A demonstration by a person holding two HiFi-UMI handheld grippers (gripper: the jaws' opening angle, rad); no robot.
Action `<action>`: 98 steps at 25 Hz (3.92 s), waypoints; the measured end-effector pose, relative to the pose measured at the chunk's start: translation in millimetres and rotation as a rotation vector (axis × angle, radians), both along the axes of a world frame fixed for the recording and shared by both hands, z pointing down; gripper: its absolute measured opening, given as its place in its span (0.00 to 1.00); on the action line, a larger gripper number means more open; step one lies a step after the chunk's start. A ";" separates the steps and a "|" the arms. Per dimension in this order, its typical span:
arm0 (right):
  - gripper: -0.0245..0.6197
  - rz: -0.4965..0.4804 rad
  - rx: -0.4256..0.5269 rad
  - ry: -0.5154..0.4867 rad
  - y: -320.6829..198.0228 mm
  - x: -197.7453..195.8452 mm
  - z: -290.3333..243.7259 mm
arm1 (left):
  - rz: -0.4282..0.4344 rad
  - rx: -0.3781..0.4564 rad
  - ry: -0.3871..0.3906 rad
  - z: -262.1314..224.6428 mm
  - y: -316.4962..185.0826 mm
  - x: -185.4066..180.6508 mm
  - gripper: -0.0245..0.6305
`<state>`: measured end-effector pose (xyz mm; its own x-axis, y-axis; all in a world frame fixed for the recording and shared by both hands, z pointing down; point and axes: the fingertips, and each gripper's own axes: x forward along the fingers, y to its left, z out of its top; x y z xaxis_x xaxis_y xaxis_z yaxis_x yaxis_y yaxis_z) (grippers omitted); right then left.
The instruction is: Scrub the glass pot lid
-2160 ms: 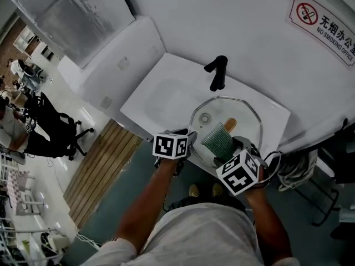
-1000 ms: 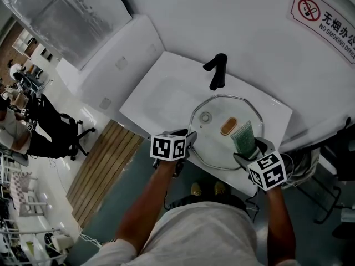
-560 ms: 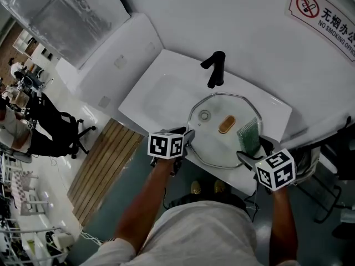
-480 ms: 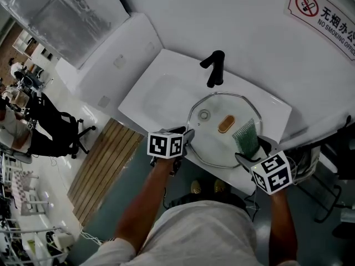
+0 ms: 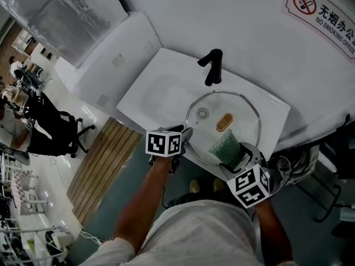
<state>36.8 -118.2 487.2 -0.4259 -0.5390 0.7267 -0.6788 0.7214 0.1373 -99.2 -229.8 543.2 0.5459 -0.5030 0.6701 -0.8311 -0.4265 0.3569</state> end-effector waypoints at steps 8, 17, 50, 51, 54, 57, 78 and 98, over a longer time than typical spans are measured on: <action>0.58 -0.048 0.024 0.093 5.7 -20.8 27.6 | -0.005 0.000 -0.002 0.0 0.4 -0.2 0.29; 0.58 -0.062 0.002 0.087 10.8 -12.1 41.0 | -0.004 -0.001 -0.006 -0.2 -0.1 0.4 0.29; 0.58 0.078 -0.125 -0.455 -19.9 68.9 -14.2 | 0.001 0.027 -0.090 -6.5 1.3 1.5 0.30; 0.58 0.073 -0.115 -0.464 -21.1 67.5 -20.4 | 0.003 0.037 -0.096 -8.7 1.8 1.9 0.31; 0.58 0.052 -0.086 -0.494 -26.5 62.5 -40.6 | 0.007 0.080 -0.098 -22.3 0.8 5.9 0.31; 0.58 0.029 -0.052 -0.515 -33.3 57.0 -60.7 | 0.009 0.139 -0.064 -45.6 -1.5 14.1 0.31; 0.58 -0.084 0.353 -0.735 -60.8 17.5 -205.3 | 0.150 0.761 0.227 -252.6 29.0 71.6 0.16; 0.58 -0.086 0.516 -0.755 -51.0 -1.7 -231.7 | 0.178 0.933 0.280 -291.8 59.1 70.8 0.06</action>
<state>35.1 -169.2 255.5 -0.7434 -0.6637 -0.0823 -0.6659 0.7460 -0.0018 -28.4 -170.8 251.4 0.7430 -0.6588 -0.1181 -0.6644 -0.7472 -0.0120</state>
